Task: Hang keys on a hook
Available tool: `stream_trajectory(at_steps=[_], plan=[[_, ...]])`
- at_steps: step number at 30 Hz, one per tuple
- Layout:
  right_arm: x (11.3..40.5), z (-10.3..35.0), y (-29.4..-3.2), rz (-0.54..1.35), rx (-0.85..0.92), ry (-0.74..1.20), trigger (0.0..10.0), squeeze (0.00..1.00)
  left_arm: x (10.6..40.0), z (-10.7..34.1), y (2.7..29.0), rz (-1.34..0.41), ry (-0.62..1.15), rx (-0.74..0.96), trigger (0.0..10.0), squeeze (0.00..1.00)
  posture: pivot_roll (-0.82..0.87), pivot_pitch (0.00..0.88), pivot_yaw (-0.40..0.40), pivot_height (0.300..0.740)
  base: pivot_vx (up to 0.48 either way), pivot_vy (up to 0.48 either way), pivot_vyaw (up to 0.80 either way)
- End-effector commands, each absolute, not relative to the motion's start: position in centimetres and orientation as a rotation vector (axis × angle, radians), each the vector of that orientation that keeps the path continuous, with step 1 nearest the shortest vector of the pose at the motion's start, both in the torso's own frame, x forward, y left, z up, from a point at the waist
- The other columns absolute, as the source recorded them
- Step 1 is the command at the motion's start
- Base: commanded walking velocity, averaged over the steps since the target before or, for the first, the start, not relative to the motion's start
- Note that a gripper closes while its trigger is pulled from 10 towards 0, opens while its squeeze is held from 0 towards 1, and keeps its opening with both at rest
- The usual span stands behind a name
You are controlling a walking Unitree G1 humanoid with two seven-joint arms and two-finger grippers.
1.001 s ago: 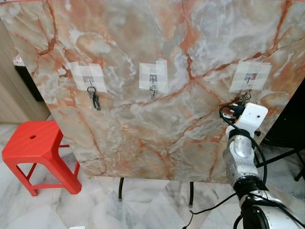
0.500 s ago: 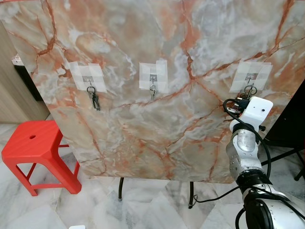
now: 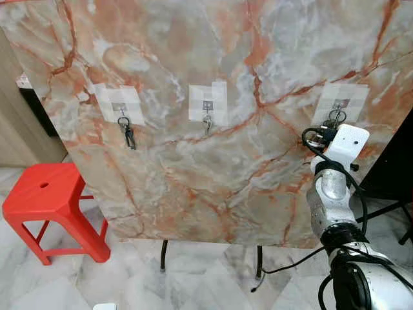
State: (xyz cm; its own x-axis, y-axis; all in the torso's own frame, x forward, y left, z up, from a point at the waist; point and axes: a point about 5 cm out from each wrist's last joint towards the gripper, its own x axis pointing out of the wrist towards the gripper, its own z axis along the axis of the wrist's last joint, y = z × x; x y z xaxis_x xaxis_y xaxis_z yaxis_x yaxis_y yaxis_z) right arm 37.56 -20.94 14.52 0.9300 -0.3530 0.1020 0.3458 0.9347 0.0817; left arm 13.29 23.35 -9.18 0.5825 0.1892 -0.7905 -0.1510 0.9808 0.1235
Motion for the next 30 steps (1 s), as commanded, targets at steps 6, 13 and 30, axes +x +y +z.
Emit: stream_trajectory(at_steps=[6,13,30], plan=[[38.3,16.0,-21.3,-0.361,0.057,-0.13,10.0,0.0,13.0,-9.2,23.6,0.186,0.935,0.07,10.0,0.0,0.06,0.0,0.002,0.74,0.0,0.0,0.0],[38.4,16.5,-21.5,-0.359,0.059,-0.145,10.0,0.0,13.5,-9.0,23.7,0.184,0.924,0.073,10.0,0.0,0.05,0.0,0.005,0.74,0.0,0.0,0.0],[38.3,16.4,-22.3,-0.395,0.09,-0.136,10.0,0.0,12.8,-9.4,23.1,0.176,0.945,0.073,10.0,0.0,0.05,0.0,0.011,0.74,0.0,0.0,0.0]])
